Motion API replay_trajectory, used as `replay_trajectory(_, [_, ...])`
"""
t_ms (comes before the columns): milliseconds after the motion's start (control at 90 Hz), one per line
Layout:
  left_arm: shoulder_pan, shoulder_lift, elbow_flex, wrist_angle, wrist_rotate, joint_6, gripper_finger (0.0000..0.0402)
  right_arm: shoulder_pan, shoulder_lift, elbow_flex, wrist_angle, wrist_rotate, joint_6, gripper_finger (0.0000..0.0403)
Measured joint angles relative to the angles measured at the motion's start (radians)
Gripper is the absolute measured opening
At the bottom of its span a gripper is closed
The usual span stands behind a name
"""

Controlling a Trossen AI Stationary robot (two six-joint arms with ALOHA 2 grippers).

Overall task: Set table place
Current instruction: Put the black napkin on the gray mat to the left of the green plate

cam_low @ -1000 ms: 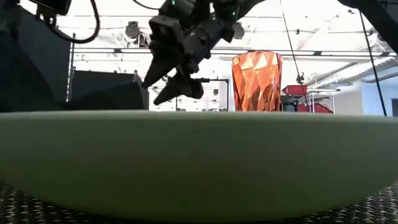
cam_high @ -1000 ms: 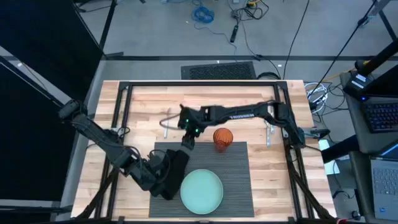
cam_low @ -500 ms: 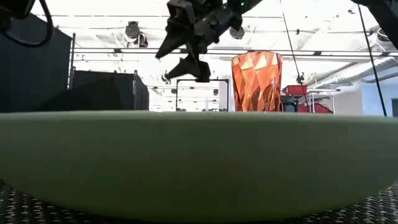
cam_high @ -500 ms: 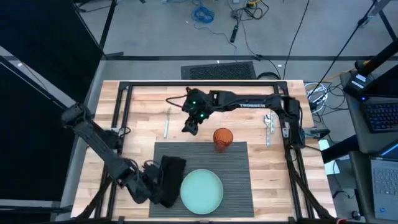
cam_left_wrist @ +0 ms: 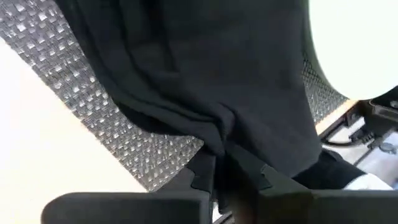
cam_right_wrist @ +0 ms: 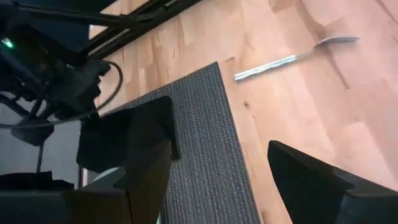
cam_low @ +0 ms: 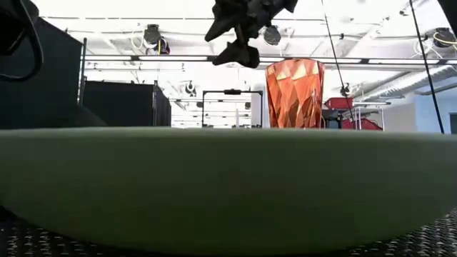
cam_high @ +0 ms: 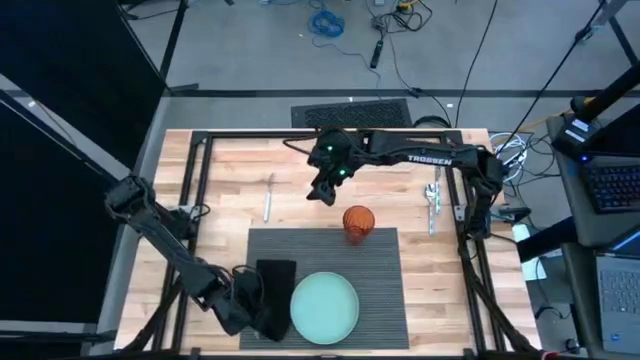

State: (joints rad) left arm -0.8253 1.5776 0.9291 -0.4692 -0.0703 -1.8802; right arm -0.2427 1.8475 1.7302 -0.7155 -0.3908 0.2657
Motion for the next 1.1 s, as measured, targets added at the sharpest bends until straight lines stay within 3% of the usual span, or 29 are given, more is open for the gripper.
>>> replay_trajectory(200, [-0.002,0.000,0.000,0.030,0.074,0.001,0.0083,-0.027,-0.001,0.000,-0.040,0.001,-0.040,0.0254])
replay_trajectory(311, [-0.001,0.000,0.000,0.018,0.191,0.002,0.0109,-0.044,-0.001,0.000,-0.054,-0.001,-0.062,0.0254])
replay_trajectory(567, [-0.020,-0.023,0.039,-0.110,0.243,0.028,0.0123,-0.095,-0.001,0.000,-0.067,-0.002,-0.105,0.0254])
replay_trajectory(656, [-0.019,-0.060,0.043,-0.123,0.188,0.044,0.0123,-0.112,-0.001,0.000,-0.072,-0.002,-0.115,0.0254])
replay_trajectory(867, [0.070,-0.190,0.043,-0.167,-0.098,0.167,0.0123,-0.143,-0.001,0.000,-0.086,-0.006,-0.139,0.0254])
replay_trajectory(1100, [0.267,-0.231,0.043,-0.394,-0.126,0.361,0.0123,-0.174,-0.024,0.000,-0.129,-0.008,-0.164,0.0254])
